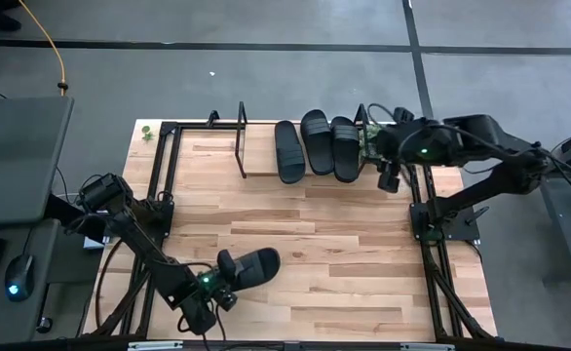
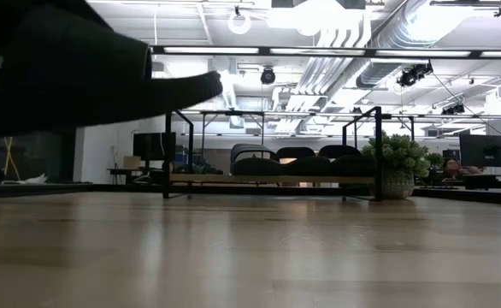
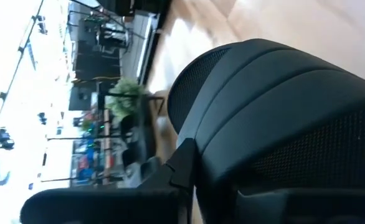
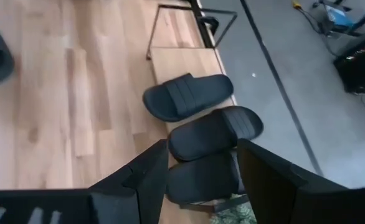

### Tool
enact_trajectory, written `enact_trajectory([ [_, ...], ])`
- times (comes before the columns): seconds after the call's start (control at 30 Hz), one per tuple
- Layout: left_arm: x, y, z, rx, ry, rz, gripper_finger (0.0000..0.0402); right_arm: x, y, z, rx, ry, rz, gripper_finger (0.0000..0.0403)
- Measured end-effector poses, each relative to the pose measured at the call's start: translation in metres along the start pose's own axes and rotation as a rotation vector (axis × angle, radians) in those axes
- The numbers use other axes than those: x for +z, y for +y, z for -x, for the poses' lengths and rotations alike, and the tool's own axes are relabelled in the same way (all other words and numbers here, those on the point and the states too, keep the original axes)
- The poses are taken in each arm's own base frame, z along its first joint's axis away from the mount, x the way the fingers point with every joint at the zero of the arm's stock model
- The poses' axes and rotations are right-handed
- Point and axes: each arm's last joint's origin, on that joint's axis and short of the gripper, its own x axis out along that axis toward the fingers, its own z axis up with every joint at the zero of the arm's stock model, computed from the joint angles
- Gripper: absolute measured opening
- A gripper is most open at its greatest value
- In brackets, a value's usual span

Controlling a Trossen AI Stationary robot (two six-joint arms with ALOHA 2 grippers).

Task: Pick and place slides into the shelf
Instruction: Put the black slipper on the shelf

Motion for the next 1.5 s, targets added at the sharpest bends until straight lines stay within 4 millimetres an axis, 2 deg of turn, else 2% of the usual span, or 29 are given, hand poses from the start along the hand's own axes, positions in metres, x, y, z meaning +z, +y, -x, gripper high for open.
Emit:
enact_trajectory([
  [0.17,0.0,0.016,0.002,0.059,0.071,-0.026,0.0005,0.01,0.01,-0.019,0.021,0.028,0.076,0.0183],
  [0.4,-0.02,0.061,-0.004,0.118,0.176,0.132,0.0021,0.023,0.02,-0.041,0.054,0.024,0.139,0.0183],
  [0.6,-0.039,0.099,-0.009,0.18,0.225,0.258,0.0005,0.028,0.024,-0.048,0.065,0.011,0.145,0.0183],
  [0.8,-0.062,0.137,-0.012,0.241,0.266,0.411,0.0022,0.031,0.034,-0.053,0.054,0.011,0.172,0.0183],
  [1.1,-0.083,0.174,-0.018,0.227,0.276,0.528,0.0004,0.037,0.085,-0.061,-0.118,0.012,0.385,0.0183],
  [1.37,-0.085,0.195,-0.038,0.217,0.25,0.516,0.0027,0.044,0.134,-0.077,-0.201,-0.016,0.537,0.0183],
  [1.5,-0.093,0.207,-0.048,0.229,0.247,0.55,0.0022,0.045,0.154,-0.08,-0.265,-0.039,0.605,0.0183],
])
